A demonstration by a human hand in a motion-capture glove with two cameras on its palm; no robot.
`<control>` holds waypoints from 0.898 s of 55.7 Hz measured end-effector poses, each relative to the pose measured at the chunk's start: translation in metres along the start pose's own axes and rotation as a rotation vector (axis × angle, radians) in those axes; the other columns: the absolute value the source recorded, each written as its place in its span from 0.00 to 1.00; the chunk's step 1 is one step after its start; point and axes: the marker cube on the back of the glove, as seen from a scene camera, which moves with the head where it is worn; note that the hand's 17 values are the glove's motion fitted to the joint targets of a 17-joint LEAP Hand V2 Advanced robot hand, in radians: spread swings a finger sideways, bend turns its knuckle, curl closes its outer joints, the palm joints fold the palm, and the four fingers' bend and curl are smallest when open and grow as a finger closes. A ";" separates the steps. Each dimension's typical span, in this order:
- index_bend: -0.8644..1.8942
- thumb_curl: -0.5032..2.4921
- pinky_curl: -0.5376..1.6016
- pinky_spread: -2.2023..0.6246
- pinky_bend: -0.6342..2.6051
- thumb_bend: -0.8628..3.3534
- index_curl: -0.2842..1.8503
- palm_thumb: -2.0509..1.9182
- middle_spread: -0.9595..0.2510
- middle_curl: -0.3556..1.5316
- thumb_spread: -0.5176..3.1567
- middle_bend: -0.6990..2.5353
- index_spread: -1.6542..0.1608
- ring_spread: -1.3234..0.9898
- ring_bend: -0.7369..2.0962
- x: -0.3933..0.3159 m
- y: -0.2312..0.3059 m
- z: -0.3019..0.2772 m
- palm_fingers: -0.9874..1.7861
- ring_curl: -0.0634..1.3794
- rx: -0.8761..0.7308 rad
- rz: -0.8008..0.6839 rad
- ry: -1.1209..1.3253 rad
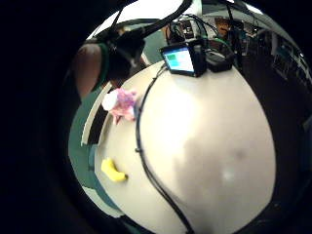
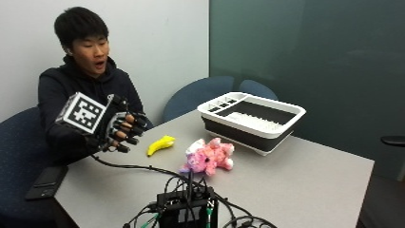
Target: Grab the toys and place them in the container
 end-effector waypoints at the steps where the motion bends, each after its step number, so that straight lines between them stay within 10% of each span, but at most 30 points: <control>1: 0.39 0.18 0.29 0.76 0.36 0.24 0.15 0.56 0.77 0.20 0.26 0.28 0.87 0.55 0.38 -0.002 -0.001 -0.002 0.60 0.08 -0.006 -0.001 0.004; 17: 0.38 0.21 0.35 0.77 0.43 0.24 0.22 0.54 0.75 0.25 0.49 0.27 0.78 0.55 0.34 -0.055 -0.024 -0.052 0.41 0.12 -0.108 -0.069 0.159; 50: 0.35 0.25 0.37 0.77 0.49 0.21 0.24 0.52 0.76 0.31 0.51 0.26 0.77 0.56 0.35 -0.131 -0.090 0.012 0.29 0.18 -0.572 -0.109 0.608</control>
